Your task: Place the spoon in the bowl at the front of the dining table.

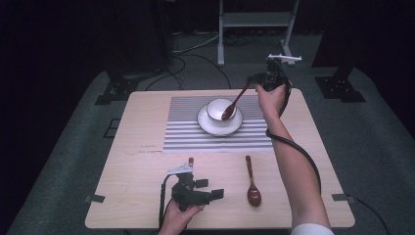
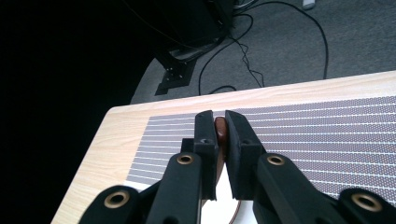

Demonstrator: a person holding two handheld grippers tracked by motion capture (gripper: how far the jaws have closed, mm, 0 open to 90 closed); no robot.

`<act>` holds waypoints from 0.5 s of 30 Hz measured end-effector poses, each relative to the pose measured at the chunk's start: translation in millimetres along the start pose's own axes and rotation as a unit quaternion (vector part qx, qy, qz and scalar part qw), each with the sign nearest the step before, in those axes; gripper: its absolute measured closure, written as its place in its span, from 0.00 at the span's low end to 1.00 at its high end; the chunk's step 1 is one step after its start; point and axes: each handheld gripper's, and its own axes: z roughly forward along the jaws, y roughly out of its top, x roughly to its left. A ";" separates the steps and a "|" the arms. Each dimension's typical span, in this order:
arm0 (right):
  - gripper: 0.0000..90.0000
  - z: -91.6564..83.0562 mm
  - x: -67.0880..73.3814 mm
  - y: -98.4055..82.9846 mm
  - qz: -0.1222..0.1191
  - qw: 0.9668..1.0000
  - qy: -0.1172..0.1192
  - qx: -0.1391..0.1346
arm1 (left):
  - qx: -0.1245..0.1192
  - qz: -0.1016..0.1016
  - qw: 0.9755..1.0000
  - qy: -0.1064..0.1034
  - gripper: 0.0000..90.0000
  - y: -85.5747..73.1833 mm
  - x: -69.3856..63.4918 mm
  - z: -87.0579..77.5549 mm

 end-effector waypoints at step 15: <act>0.92 17.5 -4.6 -17.0 -0.011 1.000 -0.016 0.017 | 0.001 0.002 1.000 0.000 0.06 -0.1 0.4 -0.2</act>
